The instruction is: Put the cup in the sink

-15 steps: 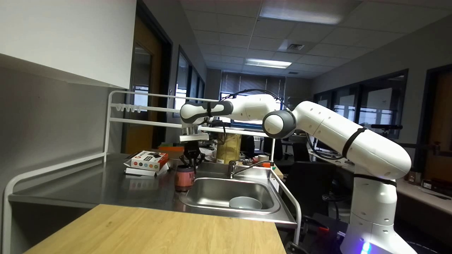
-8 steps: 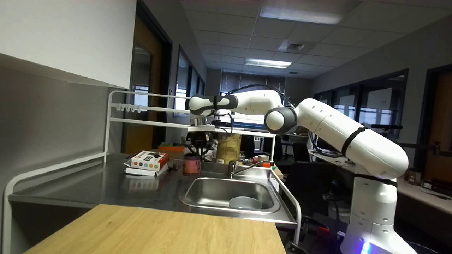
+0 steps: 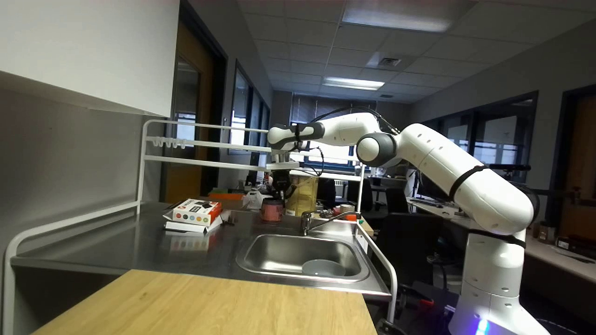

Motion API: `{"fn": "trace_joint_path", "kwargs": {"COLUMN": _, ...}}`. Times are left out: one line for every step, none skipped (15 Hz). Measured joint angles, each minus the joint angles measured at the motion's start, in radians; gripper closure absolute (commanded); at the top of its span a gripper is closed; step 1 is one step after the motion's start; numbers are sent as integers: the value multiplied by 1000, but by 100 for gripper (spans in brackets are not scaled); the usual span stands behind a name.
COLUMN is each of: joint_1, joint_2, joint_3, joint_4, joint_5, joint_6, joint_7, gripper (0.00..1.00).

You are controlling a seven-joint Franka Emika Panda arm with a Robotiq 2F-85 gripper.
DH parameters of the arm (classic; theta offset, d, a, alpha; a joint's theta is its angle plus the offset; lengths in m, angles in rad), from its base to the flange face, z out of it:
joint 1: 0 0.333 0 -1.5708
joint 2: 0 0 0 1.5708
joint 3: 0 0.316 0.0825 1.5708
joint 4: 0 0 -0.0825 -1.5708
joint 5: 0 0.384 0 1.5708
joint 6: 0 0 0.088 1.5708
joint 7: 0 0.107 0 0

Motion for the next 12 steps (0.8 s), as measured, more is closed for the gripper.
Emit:
{"fn": "trace_joint_path", "kwargs": {"joint_1": -2, "joint_2": -18, "joint_3": 0, "joint_4": -42, "joint_5": 0, "joint_6": 18, "joint_7": 0, "gripper": 96}}
{"fn": "trace_joint_path", "kwargs": {"joint_1": 0, "joint_2": -38, "joint_3": 0, "joint_4": -88, "joint_5": -1, "joint_6": 38, "joint_7": 0, "gripper": 96}}
{"fn": "trace_joint_path", "kwargs": {"joint_1": 4, "joint_2": -58, "joint_3": -1, "joint_4": -136, "joint_5": -4, "joint_6": 57, "joint_7": 0, "gripper": 96}}
{"fn": "trace_joint_path", "kwargs": {"joint_1": 10, "joint_2": -79, "joint_3": -1, "joint_4": -183, "joint_5": -8, "joint_6": 75, "joint_7": 0, "gripper": 96}}
{"fn": "trace_joint_path", "kwargs": {"joint_1": 17, "joint_2": -99, "joint_3": -3, "joint_4": -231, "joint_5": -14, "joint_6": 95, "joint_7": 0, "gripper": 96}}
{"fn": "trace_joint_path", "kwargs": {"joint_1": 24, "joint_2": -119, "joint_3": -5, "joint_4": -279, "joint_5": -21, "joint_6": 119, "joint_7": 0, "gripper": 96}}
{"fn": "trace_joint_path", "kwargs": {"joint_1": 32, "joint_2": -137, "joint_3": -7, "joint_4": -330, "joint_5": -30, "joint_6": 148, "joint_7": 0, "gripper": 96}}
{"fn": "trace_joint_path", "kwargs": {"joint_1": 39, "joint_2": -155, "joint_3": -9, "joint_4": -380, "joint_5": -39, "joint_6": 179, "joint_7": 0, "gripper": 96}}
{"fn": "trace_joint_path", "kwargs": {"joint_1": 49, "joint_2": -170, "joint_3": -15, "joint_4": -432, "joint_5": -44, "joint_6": 212, "joint_7": 0, "gripper": 97}}
{"fn": "trace_joint_path", "kwargs": {"joint_1": 59, "joint_2": -184, "joint_3": -21, "joint_4": -484, "joint_5": -46, "joint_6": 248, "joint_7": 0, "gripper": 98}}
{"fn": "trace_joint_path", "kwargs": {"joint_1": 68, "joint_2": -196, "joint_3": -24, "joint_4": -537, "joint_5": -47, "joint_6": 285, "joint_7": 0, "gripper": 98}}
{"fn": "trace_joint_path", "kwargs": {"joint_1": 78, "joint_2": -207, "joint_3": -26, "joint_4": -591, "joint_5": -47, "joint_6": 323, "joint_7": 0, "gripper": 98}}
